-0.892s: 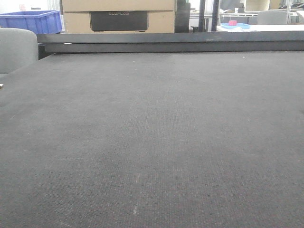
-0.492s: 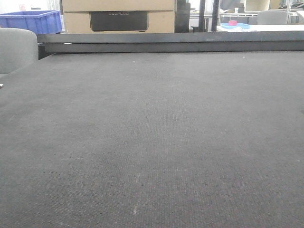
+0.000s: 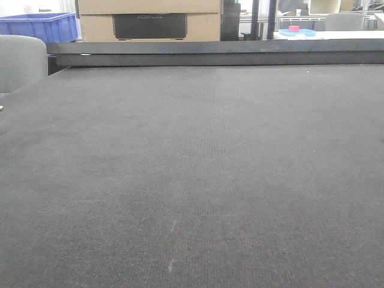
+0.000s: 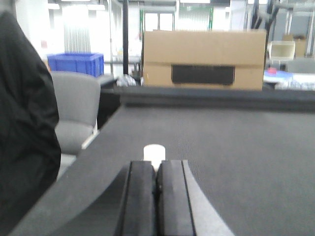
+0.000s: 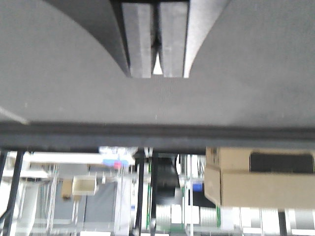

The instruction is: Place valve from conveyor to right shelf box

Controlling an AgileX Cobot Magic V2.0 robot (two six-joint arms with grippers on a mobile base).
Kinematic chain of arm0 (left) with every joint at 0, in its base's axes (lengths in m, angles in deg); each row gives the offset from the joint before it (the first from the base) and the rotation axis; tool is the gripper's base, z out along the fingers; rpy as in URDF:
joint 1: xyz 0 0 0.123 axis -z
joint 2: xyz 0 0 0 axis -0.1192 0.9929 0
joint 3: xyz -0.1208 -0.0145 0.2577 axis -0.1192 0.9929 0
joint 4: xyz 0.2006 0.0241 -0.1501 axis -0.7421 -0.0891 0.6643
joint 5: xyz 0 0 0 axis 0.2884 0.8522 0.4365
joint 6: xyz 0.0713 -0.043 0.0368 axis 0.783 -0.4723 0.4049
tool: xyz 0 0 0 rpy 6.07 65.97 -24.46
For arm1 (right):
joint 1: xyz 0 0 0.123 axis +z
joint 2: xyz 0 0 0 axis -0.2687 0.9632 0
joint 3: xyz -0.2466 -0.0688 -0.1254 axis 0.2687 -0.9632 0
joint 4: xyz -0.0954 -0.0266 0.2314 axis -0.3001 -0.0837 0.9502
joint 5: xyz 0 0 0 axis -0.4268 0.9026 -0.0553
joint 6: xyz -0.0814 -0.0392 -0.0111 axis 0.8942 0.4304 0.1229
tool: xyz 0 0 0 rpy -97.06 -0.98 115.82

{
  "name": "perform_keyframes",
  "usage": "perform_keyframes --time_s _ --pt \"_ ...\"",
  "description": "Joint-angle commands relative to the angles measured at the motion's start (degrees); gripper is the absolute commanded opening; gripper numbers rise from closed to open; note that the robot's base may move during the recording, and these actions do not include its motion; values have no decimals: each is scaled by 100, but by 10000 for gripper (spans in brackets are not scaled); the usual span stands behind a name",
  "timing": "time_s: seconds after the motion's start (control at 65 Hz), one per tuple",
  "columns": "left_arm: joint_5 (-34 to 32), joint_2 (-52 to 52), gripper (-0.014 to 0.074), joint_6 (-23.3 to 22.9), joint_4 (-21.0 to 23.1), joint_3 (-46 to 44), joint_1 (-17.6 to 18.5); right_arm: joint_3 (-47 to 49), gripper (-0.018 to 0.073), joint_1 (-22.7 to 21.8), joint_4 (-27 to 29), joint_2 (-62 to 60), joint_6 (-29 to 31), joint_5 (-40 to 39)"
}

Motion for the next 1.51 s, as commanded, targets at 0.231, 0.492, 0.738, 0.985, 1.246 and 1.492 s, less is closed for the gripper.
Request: perform_keyframes --time_s 0.231,0.492,0.738,0.985,1.246,1.492 --pt "619 308 -104 -41 -48 -1264 -17 1482 -158 9 -46 -18 11 832" --pt "1732 1836 325 -41 -555 -2841 -17 2727 249 9 -76 1107 11 1726" --pt "1872 2949 581 -41 -269 -3546 125 2871 570 9 -406 2249 11 1679" --pt "2074 3436 581 -41 -226 -3954 499 4407 569 9 -406 3764 11 3375" --pt "2074 3500 581 -41 -226 -3969 497 6485 569 9 -406 5962 162 5833" --pt "2074 3500 581 -41 -226 -3969 497 7350 569 9 -406 7577 410 6837"
